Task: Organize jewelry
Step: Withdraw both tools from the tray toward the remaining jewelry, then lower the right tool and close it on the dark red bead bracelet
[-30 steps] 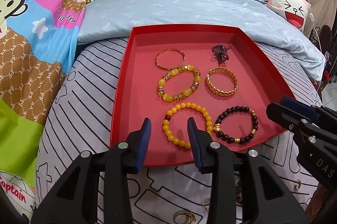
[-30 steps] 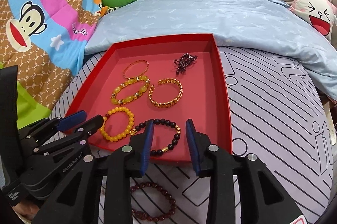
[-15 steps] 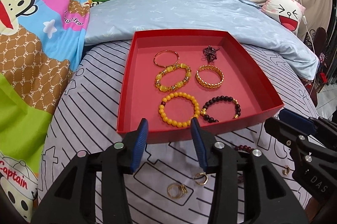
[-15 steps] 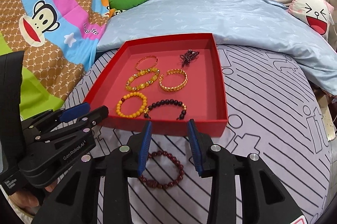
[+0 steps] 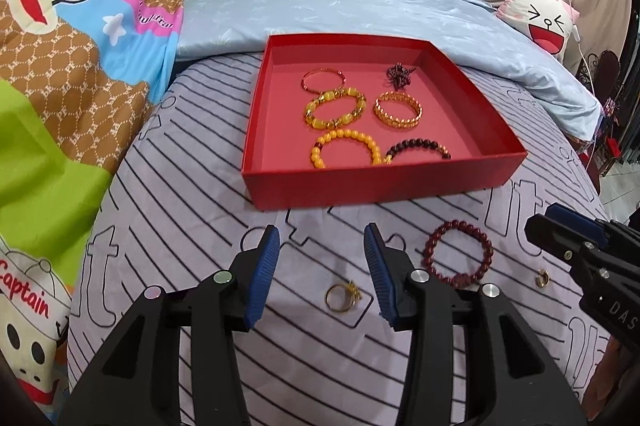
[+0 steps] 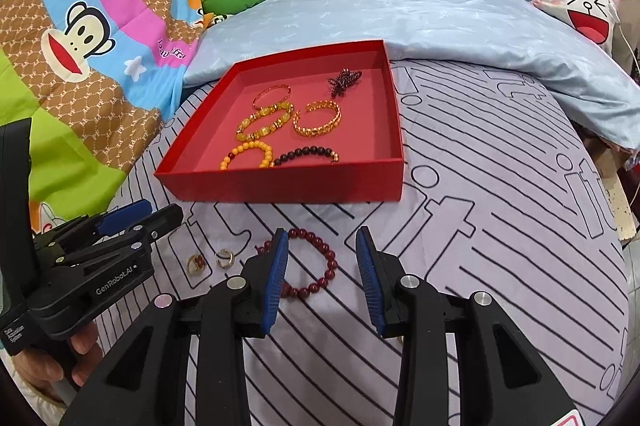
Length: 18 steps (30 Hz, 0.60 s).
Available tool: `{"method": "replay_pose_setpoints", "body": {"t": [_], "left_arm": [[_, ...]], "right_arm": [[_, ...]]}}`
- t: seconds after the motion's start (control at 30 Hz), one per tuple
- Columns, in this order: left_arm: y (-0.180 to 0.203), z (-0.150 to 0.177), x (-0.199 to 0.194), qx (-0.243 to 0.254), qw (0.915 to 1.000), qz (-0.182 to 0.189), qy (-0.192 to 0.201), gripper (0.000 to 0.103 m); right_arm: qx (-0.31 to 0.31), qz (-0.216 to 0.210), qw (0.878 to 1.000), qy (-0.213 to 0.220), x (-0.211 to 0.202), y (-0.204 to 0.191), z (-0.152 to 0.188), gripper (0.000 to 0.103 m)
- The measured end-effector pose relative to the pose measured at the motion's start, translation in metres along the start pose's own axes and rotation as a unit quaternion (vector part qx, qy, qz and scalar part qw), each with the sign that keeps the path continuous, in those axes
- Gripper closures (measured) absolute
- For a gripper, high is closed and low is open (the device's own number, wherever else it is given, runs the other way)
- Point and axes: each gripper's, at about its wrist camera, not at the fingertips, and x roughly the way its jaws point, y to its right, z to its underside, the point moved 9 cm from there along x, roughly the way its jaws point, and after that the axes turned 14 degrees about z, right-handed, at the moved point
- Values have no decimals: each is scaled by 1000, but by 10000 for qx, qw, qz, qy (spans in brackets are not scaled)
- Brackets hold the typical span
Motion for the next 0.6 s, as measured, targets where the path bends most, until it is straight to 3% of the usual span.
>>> {"method": "replay_pose_setpoints", "body": {"t": [0.37, 0.6], "left_arm": [[-11, 47, -4, -192, 9996, -10, -223, 61], [-16, 61, -4, -306, 9991, -4, -283, 61]], "right_arm": [[-6, 16, 9994, -339, 2, 5, 45, 68], [-22, 43, 9990, -433, 5, 5, 56, 68]]}}
